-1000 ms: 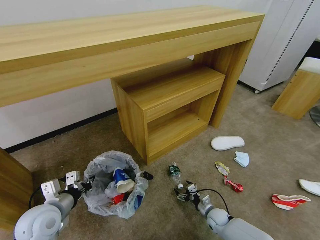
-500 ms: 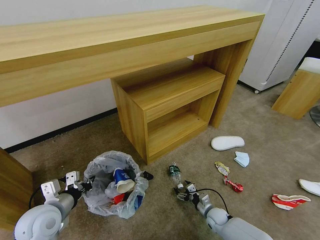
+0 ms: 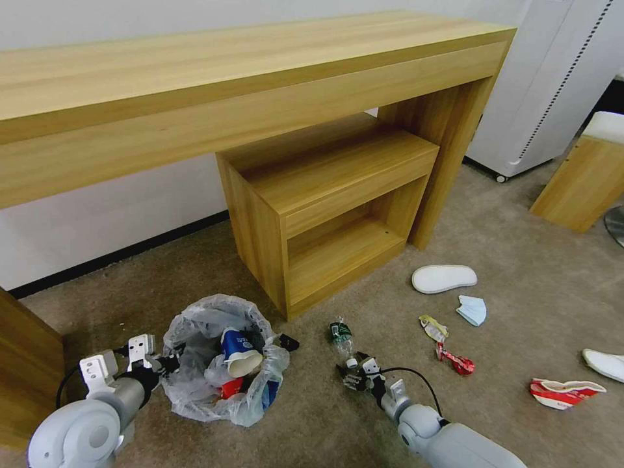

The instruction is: Pick up the trash bin and place the garbage on the floor into it.

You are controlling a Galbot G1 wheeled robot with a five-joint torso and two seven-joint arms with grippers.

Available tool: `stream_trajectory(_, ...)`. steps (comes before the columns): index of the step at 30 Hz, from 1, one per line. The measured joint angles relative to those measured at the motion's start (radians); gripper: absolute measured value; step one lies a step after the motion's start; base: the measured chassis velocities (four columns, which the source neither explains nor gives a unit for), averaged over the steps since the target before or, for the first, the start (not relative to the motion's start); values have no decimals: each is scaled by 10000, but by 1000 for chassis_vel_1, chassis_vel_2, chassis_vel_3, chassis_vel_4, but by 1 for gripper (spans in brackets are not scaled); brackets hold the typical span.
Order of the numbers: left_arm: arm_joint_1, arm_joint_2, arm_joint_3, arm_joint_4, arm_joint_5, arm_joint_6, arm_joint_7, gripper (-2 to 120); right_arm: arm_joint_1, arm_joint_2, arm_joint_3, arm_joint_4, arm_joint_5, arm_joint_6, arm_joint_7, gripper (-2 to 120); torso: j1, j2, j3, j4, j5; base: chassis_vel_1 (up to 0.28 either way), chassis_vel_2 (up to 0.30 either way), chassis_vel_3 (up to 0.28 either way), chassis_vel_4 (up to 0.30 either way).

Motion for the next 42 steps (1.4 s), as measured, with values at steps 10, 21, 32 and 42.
stream_trajectory(10, 7, -13, 7, -4, 12, -8, 1, 0, -15, -107, 114, 12, -22, 57, -2, 28, 0, 0, 0, 0, 0, 0, 0, 0, 0)
stream_trajectory(21, 42, -40, 19, -25, 47, -10, 1, 0, -19, -133, 210, -15, -130, 157, -48, 28, 0, 0, 0, 0, 0, 0, 0, 0, 0)
stream_trajectory(32, 63, 87, 63, 10, 101, 51, 3, 0, -213, -992, 544, 463, -203, 470, -438, 28, 0, 0, 0, 0, 0, 0, 0, 0, 0)
stream_trajectory(42, 122, 323, 288, -110, 47, 261, -196, 0, -631, -1883, 1241, 1492, -399, 756, -732, 28, 0, 0, 0, -1, 0, 0, 0, 0, 0)
